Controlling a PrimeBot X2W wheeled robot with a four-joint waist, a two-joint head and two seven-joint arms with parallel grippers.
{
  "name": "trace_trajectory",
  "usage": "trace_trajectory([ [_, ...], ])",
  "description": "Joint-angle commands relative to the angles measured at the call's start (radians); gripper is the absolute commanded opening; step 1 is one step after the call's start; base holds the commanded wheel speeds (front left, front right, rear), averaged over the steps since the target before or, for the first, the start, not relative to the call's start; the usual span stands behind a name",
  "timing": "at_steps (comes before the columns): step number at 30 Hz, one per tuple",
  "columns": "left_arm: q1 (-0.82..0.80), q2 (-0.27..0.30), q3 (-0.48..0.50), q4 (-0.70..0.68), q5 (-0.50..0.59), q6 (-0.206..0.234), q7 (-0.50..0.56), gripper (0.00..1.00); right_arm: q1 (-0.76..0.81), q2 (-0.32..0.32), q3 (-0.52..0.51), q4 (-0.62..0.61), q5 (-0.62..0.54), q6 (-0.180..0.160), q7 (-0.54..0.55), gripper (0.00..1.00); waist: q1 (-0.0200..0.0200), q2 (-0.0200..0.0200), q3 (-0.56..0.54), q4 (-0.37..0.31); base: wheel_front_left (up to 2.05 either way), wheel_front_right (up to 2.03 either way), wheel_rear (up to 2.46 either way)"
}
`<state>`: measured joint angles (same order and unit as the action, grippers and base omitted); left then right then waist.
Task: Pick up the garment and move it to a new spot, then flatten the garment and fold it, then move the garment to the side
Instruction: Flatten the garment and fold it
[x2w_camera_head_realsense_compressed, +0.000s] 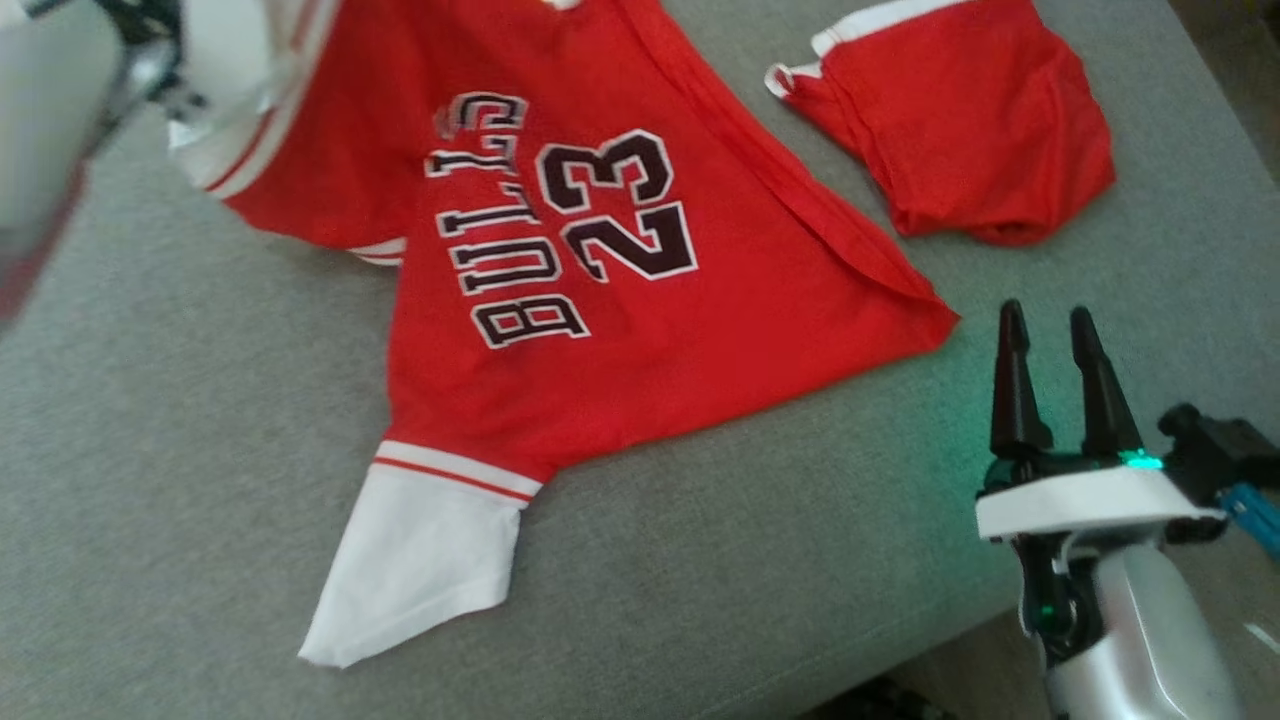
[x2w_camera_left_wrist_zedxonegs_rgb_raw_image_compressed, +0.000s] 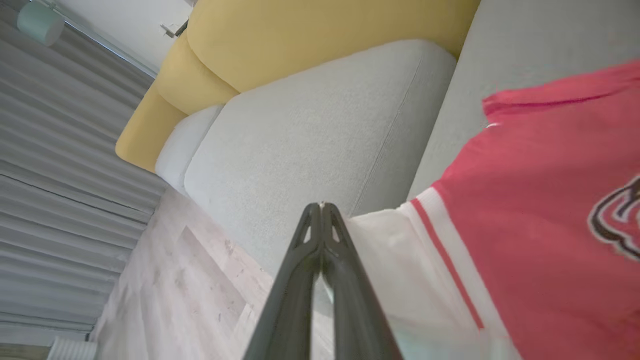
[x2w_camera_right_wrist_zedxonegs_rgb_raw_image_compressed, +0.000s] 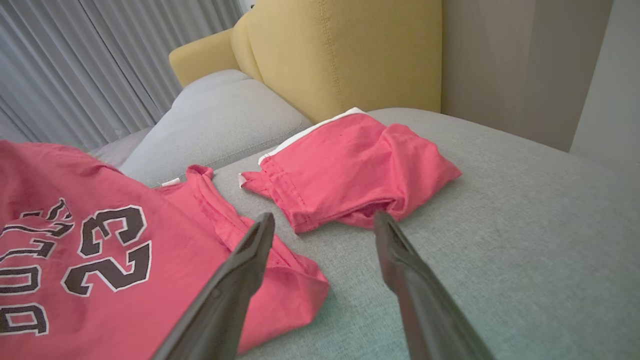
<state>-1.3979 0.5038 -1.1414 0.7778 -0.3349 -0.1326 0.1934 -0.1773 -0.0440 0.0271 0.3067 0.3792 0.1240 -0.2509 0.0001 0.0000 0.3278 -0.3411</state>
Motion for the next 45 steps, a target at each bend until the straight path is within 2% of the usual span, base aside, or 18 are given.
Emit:
trace_trajectory([
  [1,-0.086,0.051,-0.004,-0.001,-0.009,0.002,0.014,0.0,-0.028,-0.006,0.03,-0.036,0.007,0.007,-0.011,1.0,-0.0001,0.0,0.023,-0.023,0.0,0.0,0.0],
  [5,-0.176,0.108,-0.086,0.044,-0.02,0.002,0.043,0.0,-0.032,-0.006,0.047,-0.042,0.011,0.007,-0.011,1.0,-0.0001,0.0,0.042,-0.044,0.0,0.0,0.0],
  [9,-0.247,0.128,-0.114,0.091,-0.019,0.002,0.043,0.0,-0.032,-0.006,0.056,-0.05,0.016,0.007,-0.011,1.0,-0.0001,0.0,0.061,-0.058,0.0,0.0,0.0],
  [10,-0.265,0.128,-0.114,0.107,-0.018,0.002,0.028,0.18,-0.033,-0.006,0.056,-0.052,0.017,0.007,-0.011,1.0,-0.0001,0.0,0.068,-0.059,0.0,0.0,0.0],
  [11,-0.28,0.125,-0.11,0.125,-0.017,0.006,0.01,1.0,-0.035,-0.006,0.057,-0.054,0.018,0.007,-0.011,1.0,-0.0001,0.0,0.073,-0.06,0.0,0.0,0.0],
  [17,-0.274,0.073,-0.074,0.219,-0.04,0.082,-0.108,1.0,-0.045,-0.006,0.069,-0.06,0.012,0.007,-0.011,1.0,-0.0001,0.0,0.085,-0.045,0.0,0.0,0.0],
  [24,-0.24,0.012,-0.045,0.273,-0.079,0.119,-0.219,1.0,-0.05,-0.006,0.055,-0.075,-0.006,0.007,-0.011,1.0,-0.0001,0.0,0.067,0.006,0.0,0.0,0.0],
  [29,-0.202,-0.042,0.008,0.29,-0.146,0.134,-0.313,1.0,-0.051,-0.006,0.027,-0.1,-0.031,0.007,-0.011,1.0,-0.0001,0.0,0.027,0.08,0.0,0.0,0.0],
  [33,-0.12,-0.085,0.068,0.279,-0.222,0.162,-0.405,1.0,-0.04,-0.006,-0.016,-0.123,-0.071,0.007,-0.011,1.0,-0.0001,0.0,-0.026,0.172,0.0,0.0,0.0],
  [39,0.093,-0.099,0.156,0.163,-0.314,0.236,-0.452,1.0,-0.01,-0.006,-0.066,-0.134,-0.113,0.007,-0.011,1.0,-0.0001,0.0,-0.102,0.275,0.0,0.0,0.0],
  [45,0.424,-0.077,0.285,-0.124,-0.363,0.363,-0.455,1.0,0.034,-0.006,-0.093,-0.135,-0.133,0.007,-0.011,1.0,-0.0001,0.0,-0.156,0.343,0.0,0.0,0.0],
])
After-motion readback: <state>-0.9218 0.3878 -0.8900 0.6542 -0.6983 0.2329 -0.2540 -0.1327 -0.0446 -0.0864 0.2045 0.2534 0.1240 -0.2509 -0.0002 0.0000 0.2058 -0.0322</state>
